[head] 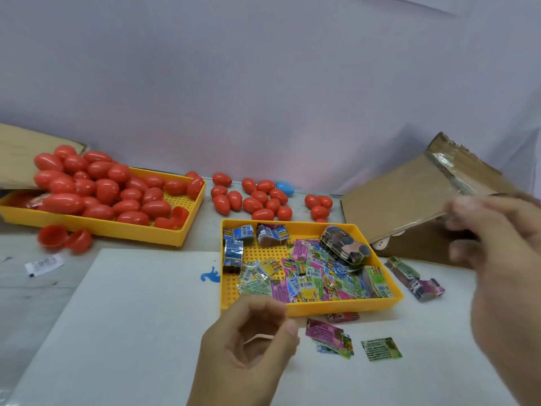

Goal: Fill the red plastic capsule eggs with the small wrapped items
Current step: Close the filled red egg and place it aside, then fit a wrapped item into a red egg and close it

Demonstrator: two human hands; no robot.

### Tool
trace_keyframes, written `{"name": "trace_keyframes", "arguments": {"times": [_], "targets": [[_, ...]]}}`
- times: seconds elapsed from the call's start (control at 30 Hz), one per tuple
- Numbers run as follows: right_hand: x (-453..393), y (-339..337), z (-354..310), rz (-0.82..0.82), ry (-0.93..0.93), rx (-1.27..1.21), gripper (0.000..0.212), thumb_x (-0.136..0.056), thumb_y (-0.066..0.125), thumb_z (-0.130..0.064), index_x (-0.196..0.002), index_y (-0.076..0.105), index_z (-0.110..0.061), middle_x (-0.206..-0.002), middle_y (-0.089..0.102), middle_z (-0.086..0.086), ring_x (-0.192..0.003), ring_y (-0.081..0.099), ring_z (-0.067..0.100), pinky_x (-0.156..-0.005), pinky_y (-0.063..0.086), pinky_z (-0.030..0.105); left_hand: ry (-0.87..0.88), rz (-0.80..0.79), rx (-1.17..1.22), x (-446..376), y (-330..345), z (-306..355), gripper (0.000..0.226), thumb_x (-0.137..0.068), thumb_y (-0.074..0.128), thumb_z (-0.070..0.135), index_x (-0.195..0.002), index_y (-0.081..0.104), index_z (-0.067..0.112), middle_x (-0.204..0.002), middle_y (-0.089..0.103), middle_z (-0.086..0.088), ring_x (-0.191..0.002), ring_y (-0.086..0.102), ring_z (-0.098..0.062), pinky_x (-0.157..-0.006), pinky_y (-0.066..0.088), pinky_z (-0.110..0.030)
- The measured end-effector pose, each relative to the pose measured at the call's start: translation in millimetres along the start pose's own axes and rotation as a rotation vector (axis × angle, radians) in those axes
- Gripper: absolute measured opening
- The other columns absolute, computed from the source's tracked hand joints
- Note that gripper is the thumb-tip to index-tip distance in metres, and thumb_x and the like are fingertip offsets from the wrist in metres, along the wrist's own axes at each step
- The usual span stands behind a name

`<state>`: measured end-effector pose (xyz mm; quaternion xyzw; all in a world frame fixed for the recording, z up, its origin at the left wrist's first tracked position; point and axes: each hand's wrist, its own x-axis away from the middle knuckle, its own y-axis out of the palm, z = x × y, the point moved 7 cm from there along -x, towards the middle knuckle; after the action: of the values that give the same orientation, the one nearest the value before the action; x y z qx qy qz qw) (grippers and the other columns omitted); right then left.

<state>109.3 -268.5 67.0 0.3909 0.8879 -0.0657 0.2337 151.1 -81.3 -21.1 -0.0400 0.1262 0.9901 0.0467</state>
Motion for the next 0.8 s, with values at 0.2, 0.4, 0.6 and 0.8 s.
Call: {"name": "trace_keyframes", "arguments": {"times": [0.2, 0.4, 0.6, 0.8], "targets": [[80.3, 66.7, 51.6, -0.525, 0.464, -0.305, 0.031, -0.052, 0.08, -0.033, -0.066, 0.073, -0.006, -0.051, 0.059, 0.021, -0.038, 0.048, 0.019, -0.037, 0.037, 0.022, 0.173, 0.144, -0.029, -5.6, -21.7, 10.9, 0.007, -0.067, 0.072, 0.014, -0.064, 0.069, 0.019, -0.052, 0.06, -0.016, -0.036, 0.056, -0.022, -0.037, 0.044, -0.024], [75.6, 73.3, 65.4, -0.541, 0.594, -0.273, 0.025, -0.065, 0.09, -0.021, -0.064, 0.074, -0.002, -0.047, 0.055, 0.022, -0.032, 0.039, 0.014, -0.035, 0.032, 0.016, 0.52, 0.424, -0.33, -58.8, -87.8, 74.3, 0.017, -0.089, 0.073, 0.011, -0.084, 0.068, 0.027, -0.075, 0.067, 0.002, -0.063, 0.061, -0.009, -0.053, 0.051, -0.017], [72.5, 79.3, 75.6, -0.675, 0.614, -0.191, 0.025, -0.066, 0.09, -0.026, -0.065, 0.076, -0.006, -0.049, 0.06, 0.018, -0.04, 0.051, 0.015, -0.042, 0.04, 0.019, 0.263, 0.243, -1.285, -179.3, -112.0, 83.1, 0.034, -0.091, 0.065, 0.015, -0.125, 0.069, 0.017, -0.112, 0.066, -0.01, -0.111, 0.057, -0.028, -0.095, 0.049, -0.04], [72.9, 81.2, 82.3, -0.68, 0.595, -0.151, 0.013, -0.075, 0.073, -0.001, -0.063, 0.076, -0.006, -0.048, 0.057, 0.015, -0.043, 0.051, 0.016, -0.044, 0.039, 0.02, 0.004, -0.082, -1.622, -216.5, -98.5, 45.3, 0.026, -0.092, 0.064, 0.024, -0.115, 0.074, 0.031, -0.127, 0.066, -0.003, -0.11, 0.06, -0.023, -0.091, 0.053, -0.037]]}}
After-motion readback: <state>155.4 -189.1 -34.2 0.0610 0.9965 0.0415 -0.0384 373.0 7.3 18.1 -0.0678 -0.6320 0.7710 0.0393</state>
